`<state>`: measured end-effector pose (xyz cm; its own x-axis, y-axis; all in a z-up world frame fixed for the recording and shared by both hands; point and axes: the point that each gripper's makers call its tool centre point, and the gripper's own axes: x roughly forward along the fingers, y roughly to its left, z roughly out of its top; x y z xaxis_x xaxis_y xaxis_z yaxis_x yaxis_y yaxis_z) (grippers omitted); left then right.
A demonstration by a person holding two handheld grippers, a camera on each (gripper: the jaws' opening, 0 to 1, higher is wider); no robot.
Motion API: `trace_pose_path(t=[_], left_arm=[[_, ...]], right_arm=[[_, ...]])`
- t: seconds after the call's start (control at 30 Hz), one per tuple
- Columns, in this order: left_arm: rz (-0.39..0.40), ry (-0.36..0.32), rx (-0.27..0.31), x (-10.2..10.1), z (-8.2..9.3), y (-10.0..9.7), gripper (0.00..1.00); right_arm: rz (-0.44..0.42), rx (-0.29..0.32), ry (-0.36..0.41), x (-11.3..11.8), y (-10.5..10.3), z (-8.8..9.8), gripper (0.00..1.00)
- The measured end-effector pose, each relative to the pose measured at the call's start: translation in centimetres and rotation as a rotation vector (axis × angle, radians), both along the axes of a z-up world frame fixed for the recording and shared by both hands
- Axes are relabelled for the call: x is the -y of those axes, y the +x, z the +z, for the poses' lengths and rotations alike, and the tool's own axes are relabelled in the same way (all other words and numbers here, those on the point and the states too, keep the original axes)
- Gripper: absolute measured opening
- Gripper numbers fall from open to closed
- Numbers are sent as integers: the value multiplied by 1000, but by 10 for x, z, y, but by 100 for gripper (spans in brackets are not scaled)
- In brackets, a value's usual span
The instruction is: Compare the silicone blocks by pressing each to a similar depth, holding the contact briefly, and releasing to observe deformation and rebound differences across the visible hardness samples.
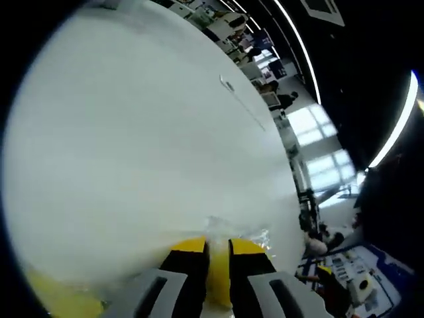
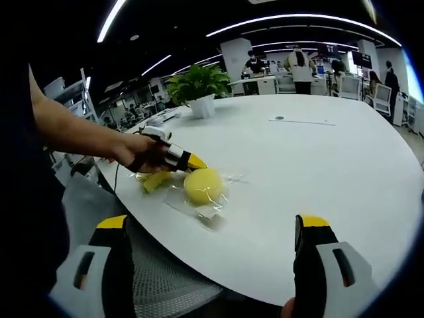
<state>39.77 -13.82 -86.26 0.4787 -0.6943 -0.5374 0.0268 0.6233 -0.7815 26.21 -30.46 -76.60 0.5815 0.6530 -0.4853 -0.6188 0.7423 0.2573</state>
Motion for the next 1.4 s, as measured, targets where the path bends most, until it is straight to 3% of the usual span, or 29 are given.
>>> trace_pose_path(t=[0.27,0.5,0.67,0.93,1.1,1.17,1.3,1.4], left_arm=[[-30,24,49,-2,7,1,0],[-14,-25,24,1,17,-2,0],[-41,-68,77,10,34,-4,0],[-145,-100,225,25,67,-18,0],[-223,-53,333,32,85,-28,0],[-282,-25,419,39,98,-34,0],[-374,-2,483,50,112,-45,0],[-471,25,566,60,127,-58,0]], right_arm=[[-2,-1,3,0,4,0,96],[6,1,6,-1,4,-1,96],[7,5,10,-2,5,1,96],[7,15,17,-1,5,3,96],[17,25,18,-4,5,6,96],[19,29,20,-4,5,8,96],[25,40,23,-5,3,11,96],[26,43,30,-5,1,13,96]])
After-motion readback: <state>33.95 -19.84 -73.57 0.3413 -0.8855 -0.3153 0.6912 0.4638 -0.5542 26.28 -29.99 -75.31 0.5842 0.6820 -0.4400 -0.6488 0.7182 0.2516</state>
